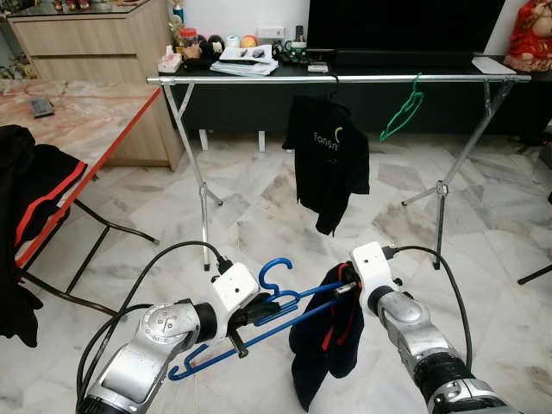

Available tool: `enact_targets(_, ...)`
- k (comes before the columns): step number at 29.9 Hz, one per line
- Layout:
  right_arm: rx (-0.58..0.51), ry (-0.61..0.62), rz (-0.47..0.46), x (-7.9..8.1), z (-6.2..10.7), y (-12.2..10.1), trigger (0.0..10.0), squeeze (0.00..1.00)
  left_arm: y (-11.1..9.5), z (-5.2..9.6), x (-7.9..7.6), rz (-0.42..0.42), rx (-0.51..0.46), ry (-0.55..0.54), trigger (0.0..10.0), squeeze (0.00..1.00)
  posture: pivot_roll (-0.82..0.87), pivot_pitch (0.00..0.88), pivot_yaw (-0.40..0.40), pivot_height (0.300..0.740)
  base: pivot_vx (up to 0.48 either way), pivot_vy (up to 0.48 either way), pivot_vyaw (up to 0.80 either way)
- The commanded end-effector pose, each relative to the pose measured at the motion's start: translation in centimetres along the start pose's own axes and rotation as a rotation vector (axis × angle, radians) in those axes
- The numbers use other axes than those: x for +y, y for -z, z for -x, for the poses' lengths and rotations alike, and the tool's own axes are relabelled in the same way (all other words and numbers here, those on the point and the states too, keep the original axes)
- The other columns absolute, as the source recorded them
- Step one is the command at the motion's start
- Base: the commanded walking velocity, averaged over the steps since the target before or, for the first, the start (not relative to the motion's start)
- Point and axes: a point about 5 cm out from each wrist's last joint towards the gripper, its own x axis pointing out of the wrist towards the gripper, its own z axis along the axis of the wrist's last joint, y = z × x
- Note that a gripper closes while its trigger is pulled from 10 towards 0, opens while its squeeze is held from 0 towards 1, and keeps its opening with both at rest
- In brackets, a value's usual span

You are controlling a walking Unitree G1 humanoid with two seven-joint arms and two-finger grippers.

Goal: Hang hanger

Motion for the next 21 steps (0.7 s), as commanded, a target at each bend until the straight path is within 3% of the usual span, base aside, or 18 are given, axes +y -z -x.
enact_targets(1, -0.057, -0.012, 0.032, -0.2, -0.2, -1.9, 10.0, 0.0, -0.6, 0.1, -0.3, -0.012, -0.023, 0.024, 10.0, 0.0, -0.03, 0.063, 0.01, 0.74, 0.0, 0.0, 0.0)
enact_targets(8, -0.14, -0.05, 0.081, -0.3, 0.0, -4.6, 10.0, 0.0, -0.3, -0.5, 0.2, -0.066, 0.015, -0.057, 10.0, 0.0, -0.03, 0.064, 0.01, 0.74, 0.0, 0.0, 0.0)
enact_targets(17, -0.187, -0.084, 0.113, 0.1, 0.5, -5.8, 10.0, 0.0, -1.0, -0.9, -0.3, -0.043, -0.029, -0.031, 10.0, 0.0, -0.04, 0.067, 0.01, 0.74, 0.0, 0.0, 0.0)
enact_targets(21, -0.255, -0.121, 0.146, 0.2, 1.2, -7.6, 10.0, 0.0, -1.0, -0.9, 0.0, -0.046, -0.036, -0.053, 10.0, 0.0, -0.04, 0.069, 0.01, 0.74, 0.0, 0.0, 0.0)
